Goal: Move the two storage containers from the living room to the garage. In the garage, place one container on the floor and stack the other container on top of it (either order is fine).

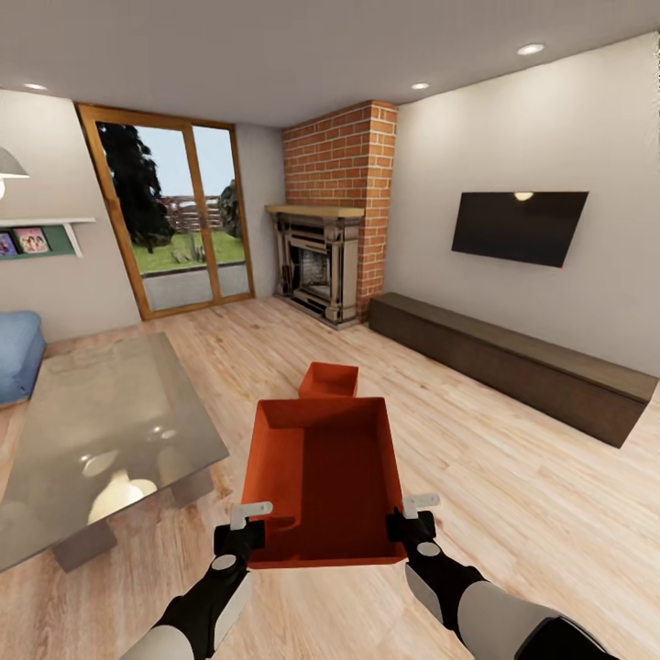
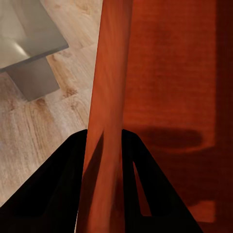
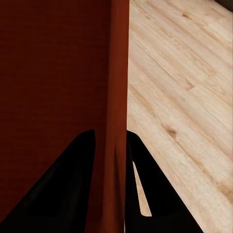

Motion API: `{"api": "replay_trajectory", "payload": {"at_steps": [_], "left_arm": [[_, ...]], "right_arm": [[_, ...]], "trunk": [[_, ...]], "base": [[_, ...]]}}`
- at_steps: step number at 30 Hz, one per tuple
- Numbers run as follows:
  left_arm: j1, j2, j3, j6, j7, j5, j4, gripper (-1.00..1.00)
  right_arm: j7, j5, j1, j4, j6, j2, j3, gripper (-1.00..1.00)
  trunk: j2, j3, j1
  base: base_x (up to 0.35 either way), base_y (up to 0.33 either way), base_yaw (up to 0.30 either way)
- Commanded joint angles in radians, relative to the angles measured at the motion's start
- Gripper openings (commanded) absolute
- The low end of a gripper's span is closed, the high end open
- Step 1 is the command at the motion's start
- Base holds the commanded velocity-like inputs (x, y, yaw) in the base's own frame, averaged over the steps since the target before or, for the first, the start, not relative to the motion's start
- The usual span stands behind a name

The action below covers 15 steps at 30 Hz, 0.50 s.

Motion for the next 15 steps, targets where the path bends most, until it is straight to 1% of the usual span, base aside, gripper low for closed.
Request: {"api": "replay_trajectory", "payload": {"at_steps": [1, 15], "left_arm": [[-0.001, 0.001, 0.044, -0.004, 0.018, 0.026, 0.003, -1.00], [-0.001, 0.001, 0.045, -0.004, 0.018, 0.027, 0.003, -1.00]], "right_arm": [[-0.005, 0.001, -0.001, -0.001, -0.022, 0.001, -0.035, -1.00], [-0.005, 0.001, -0.001, -0.001, -0.022, 0.000, -0.036, -1.00]], "trunk": [[-0.001, 0.000, 0.000], [-0.001, 0.022, 0.000]], "base": [[0.000, 0.000, 0.000], [0.000, 0.000, 0.000]]}}
